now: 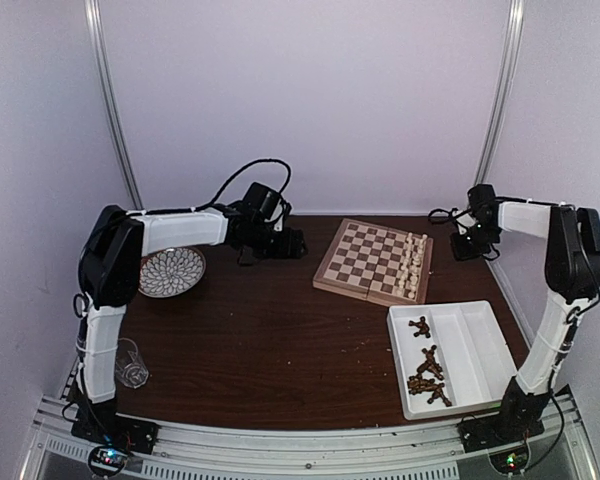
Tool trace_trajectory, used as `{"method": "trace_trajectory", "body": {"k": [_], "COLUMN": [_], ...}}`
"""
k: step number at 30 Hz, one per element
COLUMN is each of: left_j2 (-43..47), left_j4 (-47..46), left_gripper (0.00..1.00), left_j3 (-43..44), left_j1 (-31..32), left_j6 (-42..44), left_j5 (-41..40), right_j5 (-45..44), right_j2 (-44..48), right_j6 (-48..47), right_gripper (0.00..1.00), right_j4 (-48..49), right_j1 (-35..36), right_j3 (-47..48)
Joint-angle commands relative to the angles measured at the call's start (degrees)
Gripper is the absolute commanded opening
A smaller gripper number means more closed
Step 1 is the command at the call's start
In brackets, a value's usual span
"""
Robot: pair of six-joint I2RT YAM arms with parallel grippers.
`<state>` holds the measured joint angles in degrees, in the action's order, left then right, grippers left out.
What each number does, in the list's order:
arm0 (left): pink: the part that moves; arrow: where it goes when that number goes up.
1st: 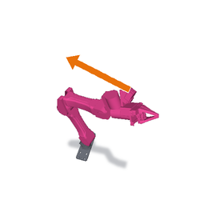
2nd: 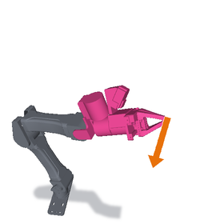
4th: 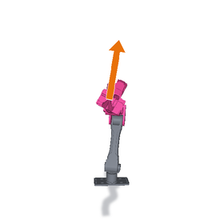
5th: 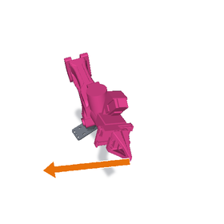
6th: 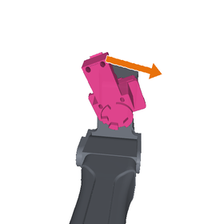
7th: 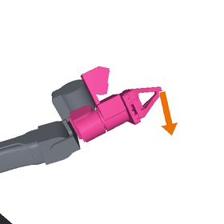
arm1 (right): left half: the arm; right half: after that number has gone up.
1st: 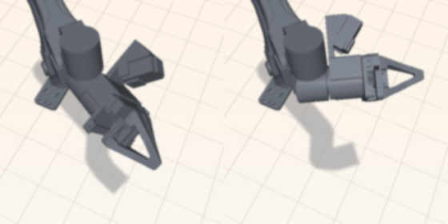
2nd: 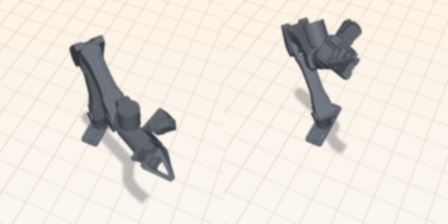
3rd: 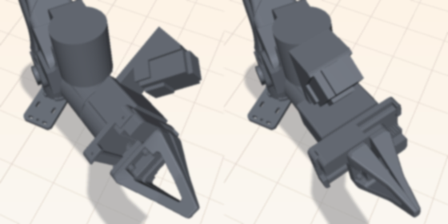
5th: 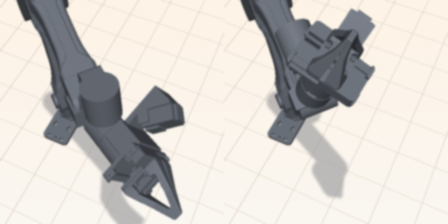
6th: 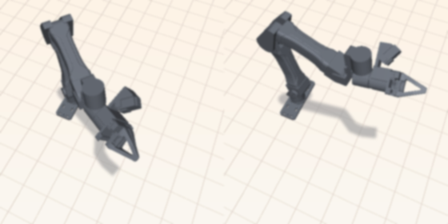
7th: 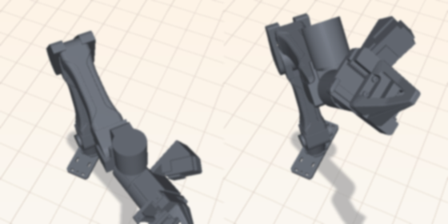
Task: Set up the chess pieces on the board
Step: Move the chessboard to the center of the board.
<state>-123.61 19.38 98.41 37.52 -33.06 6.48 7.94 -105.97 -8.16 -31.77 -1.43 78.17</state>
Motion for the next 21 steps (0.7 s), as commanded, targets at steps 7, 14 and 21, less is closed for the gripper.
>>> {"method": "trace_trajectory", "body": {"k": [7, 14, 21], "left_j2": [-12.81, -18.85, -21.47], "left_j4": [-3.17, -6.06, -6.07], "left_gripper": [0.70, 0.72, 0.68], "left_j3": [11.14, 17.38, 20.29], "left_j1": [0.43, 1.18, 2.03], "left_j6": [-6.84, -9.00, -9.38], "left_j5": [-0.21, 2.83, 4.83], "right_j5": [4.58, 6.79, 9.62], "right_j2": [-10.52, -13.51, -16.10], "right_j6": [6.57, 8.15, 9.46], "right_gripper": [0.03, 0.03, 0.04], "right_j4": [-2.85, -2.99, -4.22], "right_j1": [-0.46, -0.50, -0.50], "right_j3": [7.90, 8.89, 11.78]}}
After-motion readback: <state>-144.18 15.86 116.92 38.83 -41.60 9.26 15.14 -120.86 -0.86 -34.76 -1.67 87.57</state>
